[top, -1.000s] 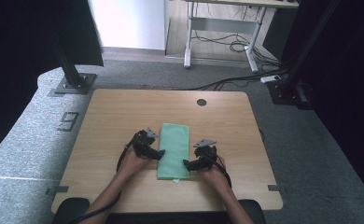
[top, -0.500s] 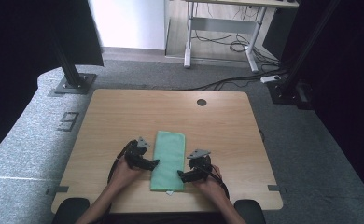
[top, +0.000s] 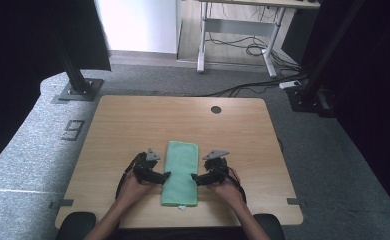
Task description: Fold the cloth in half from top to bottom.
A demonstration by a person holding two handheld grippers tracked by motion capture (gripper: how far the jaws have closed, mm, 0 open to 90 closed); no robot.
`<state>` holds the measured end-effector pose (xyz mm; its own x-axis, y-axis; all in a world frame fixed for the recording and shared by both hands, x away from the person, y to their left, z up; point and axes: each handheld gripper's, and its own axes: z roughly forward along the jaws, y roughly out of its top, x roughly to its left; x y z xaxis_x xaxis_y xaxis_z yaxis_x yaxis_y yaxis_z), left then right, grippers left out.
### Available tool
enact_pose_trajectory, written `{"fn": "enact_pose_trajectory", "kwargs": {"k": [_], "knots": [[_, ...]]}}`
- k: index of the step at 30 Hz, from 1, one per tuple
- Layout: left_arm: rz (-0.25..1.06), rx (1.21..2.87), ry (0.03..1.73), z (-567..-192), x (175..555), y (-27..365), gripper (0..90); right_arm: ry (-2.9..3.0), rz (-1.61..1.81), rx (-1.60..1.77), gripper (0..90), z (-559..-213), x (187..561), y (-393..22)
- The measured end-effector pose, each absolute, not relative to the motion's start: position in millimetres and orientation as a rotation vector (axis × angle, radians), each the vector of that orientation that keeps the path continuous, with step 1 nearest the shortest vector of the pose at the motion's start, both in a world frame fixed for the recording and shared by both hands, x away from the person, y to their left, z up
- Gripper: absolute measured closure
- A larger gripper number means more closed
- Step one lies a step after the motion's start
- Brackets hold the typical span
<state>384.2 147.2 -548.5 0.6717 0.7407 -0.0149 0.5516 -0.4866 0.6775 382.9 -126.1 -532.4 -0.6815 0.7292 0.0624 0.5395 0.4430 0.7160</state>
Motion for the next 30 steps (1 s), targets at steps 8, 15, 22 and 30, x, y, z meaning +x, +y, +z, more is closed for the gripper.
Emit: {"fn": "enact_pose_trajectory", "kwargs": {"k": [8, 15, 22, 30], "knots": [[0.358, 2.226, 0.973, -549, 380, 146, 6.3, 2.417, 1.067, 1.062, 13.2, -519, 418, -124], [0.355, 2.228, 0.970, -549, 381, 146, 6.2, 2.423, 1.012, 1.052, 19.6, -513, 445, -113], [0.352, 2.228, 0.968, -549, 381, 146, 6.0, 2.448, 0.973, 1.038, 33.7, -510, 474, -104], [0.351, 2.229, 0.967, -549, 381, 146, 5.9, 2.495, 0.959, 1.044, 45.7, -521, 494, -97]]}}
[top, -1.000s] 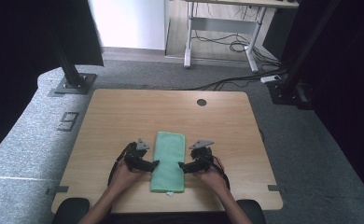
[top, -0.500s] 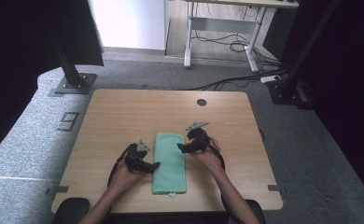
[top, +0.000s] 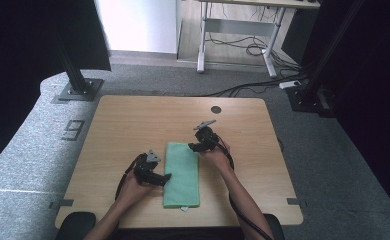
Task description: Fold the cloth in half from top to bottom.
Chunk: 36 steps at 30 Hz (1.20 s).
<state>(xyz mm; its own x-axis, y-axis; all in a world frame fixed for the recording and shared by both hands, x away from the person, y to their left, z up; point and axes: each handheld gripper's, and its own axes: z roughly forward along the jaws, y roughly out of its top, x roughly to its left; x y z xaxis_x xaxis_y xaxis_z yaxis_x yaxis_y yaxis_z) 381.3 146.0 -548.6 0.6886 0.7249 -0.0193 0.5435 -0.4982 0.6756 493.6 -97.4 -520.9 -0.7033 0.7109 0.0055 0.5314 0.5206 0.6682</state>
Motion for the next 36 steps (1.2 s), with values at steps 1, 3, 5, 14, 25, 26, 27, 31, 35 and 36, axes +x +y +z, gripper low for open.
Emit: {"fn": "enact_pose_trajectory", "kwargs": {"k": [1, 3, 5, 14, 25, 26, 27, 31, 35, 36], "knots": [[0.351, 2.229, 0.967, -549, 381, 146, 5.8, 2.502, 0.947, 1.044, 46.0, -523, 495, -97], [0.352, 2.231, 0.966, -549, 381, 146, 5.9, 2.518, 0.924, 1.043, 46.0, -528, 498, -96], [0.352, 2.231, 0.966, -549, 381, 146, 5.8, 2.528, 0.915, 1.031, 45.8, -532, 499, -95], [0.351, 2.231, 0.966, -549, 381, 146, 5.8, 2.557, 0.985, 1.017, 58.3, -536, 495, -98], [0.352, 2.229, 0.967, -549, 381, 146, 5.8, 2.591, 0.955, 1.007, 85.8, -532, 487, -88], [0.352, 2.229, 0.966, -549, 381, 146, 5.8, 2.588, 0.948, 0.996, 85.9, -531, 487, -88], [0.352, 2.229, 0.967, -549, 381, 146, 5.8, 2.577, 0.951, 1.000, 86.0, -529, 486, -89], [0.352, 2.229, 0.968, -549, 381, 146, 5.8, 2.558, 0.993, 1.001, 86.0, -520, 483, -95], [0.353, 2.227, 0.970, -549, 381, 146, 5.8, 2.539, 1.053, 0.956, 85.9, -503, 477, -99], [0.355, 2.228, 0.970, -549, 381, 146, 5.8, 2.537, 1.066, 0.944, 85.9, -499, 474, -100]]}}
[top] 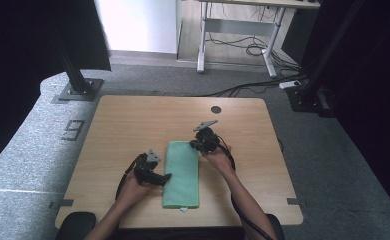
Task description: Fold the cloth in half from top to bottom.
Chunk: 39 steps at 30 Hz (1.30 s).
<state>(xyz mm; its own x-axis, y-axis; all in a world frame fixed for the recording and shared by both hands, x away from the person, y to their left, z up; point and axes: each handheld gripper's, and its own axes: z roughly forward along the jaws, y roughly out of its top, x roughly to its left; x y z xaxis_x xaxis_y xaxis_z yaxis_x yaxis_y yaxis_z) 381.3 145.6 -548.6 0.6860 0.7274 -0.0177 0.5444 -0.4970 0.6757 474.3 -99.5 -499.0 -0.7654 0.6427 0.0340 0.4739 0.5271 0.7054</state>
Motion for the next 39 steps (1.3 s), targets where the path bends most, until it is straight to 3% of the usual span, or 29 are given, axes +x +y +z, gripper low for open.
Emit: {"fn": "enact_pose_trajectory", "kwargs": {"k": [19, 39], "knots": [[0.355, 2.228, 0.976, -549, 381, 145, 5.8, 2.493, 1.193, 0.710, 85.9, -451, 413, -109], [0.358, 2.228, 0.981, -549, 381, 145, 5.6, 2.550, 1.285, 0.659, 85.9, -473, 345, -129]]}}
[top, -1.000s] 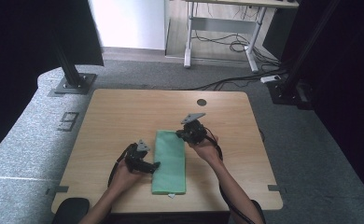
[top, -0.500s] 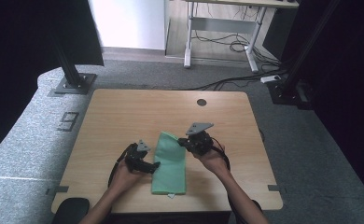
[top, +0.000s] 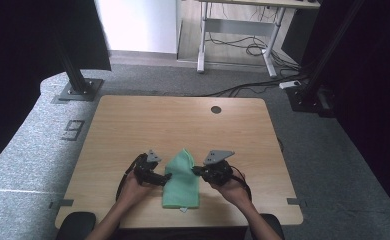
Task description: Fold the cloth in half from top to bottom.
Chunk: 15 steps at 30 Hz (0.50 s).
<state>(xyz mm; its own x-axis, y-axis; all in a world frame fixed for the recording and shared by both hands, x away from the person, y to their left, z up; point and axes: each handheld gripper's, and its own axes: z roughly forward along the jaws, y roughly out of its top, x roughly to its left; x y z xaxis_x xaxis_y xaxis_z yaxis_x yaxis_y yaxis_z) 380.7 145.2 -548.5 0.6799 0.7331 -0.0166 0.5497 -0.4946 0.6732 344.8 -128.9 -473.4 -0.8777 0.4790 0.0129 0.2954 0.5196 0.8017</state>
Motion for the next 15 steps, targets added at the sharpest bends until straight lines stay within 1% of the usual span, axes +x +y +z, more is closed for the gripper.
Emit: {"fn": "enact_pose_trajectory", "kwargs": {"k": [9, 15], "knots": [[0.360, 2.226, 0.982, -549, 381, 145, 5.5, 2.599, 1.285, 0.680, 85.8, -497, 322, -129], [0.360, 2.225, 0.983, -549, 381, 145, 5.4, 2.642, 1.258, 0.707, 85.5, -514, 314, -128]]}}
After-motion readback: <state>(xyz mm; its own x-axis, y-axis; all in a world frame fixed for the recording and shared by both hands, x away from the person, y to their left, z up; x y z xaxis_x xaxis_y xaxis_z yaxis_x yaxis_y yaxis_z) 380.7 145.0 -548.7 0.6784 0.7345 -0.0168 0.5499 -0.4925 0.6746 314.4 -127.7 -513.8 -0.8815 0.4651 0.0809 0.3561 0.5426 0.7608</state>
